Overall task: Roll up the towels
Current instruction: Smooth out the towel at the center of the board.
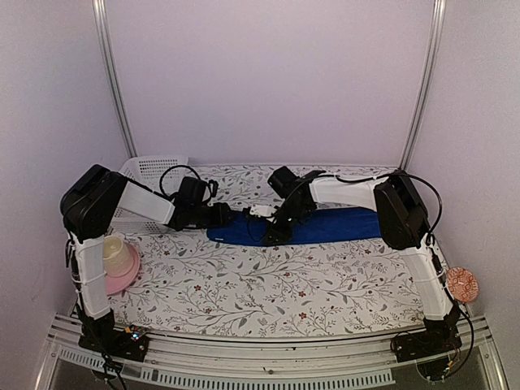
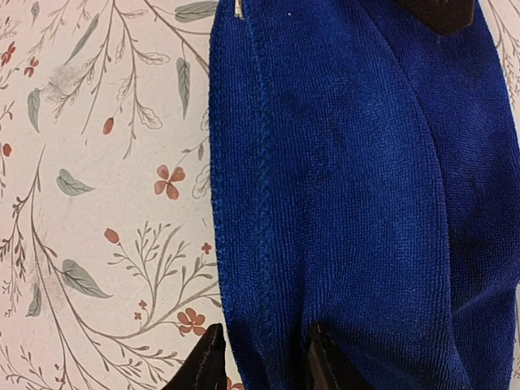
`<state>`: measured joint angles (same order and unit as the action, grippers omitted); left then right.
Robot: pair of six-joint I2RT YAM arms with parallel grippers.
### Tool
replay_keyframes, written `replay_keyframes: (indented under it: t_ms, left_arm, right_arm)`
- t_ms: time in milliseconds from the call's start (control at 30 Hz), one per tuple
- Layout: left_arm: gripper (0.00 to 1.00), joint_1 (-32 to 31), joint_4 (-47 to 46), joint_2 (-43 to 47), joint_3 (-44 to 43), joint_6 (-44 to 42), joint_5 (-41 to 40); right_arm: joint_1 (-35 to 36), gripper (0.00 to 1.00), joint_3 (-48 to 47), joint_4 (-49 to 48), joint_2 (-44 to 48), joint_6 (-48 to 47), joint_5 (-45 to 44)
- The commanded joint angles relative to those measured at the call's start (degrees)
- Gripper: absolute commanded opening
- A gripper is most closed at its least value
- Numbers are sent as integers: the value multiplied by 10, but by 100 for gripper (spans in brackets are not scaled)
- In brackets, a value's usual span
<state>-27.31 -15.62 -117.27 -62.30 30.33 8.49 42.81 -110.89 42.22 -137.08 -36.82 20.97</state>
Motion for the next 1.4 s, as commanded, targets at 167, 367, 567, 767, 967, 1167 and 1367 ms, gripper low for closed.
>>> replay_keyframes:
  t_ms: [167,367,567,767,967,1167,1367]
  left_arm:
    - [59,5,27,13,10,25,-81]
    - [59,-2,34,26,29,44,-102]
    - [63,-13,11,36,45,49,-116]
    - [76,-15,-7,40,33,40,-102]
    - [78,-16,2,70,15,22,-109]
    - [78,-17,-1,53,1,16,-93]
    - [77,-17,-5,11,-9,14,-87]
  right_arm:
    - [0,32,-24,12,-3,14,8]
    - [0,27,-41,4,-17,35,-22]
    - [1,23,-40,5,-16,37,-20]
    - [1,27,-41,15,-22,22,10]
    - [1,27,-51,-5,-32,48,-3]
    - [1,27,-58,-17,-43,66,-13]
    - [1,20,-58,-18,-41,70,1]
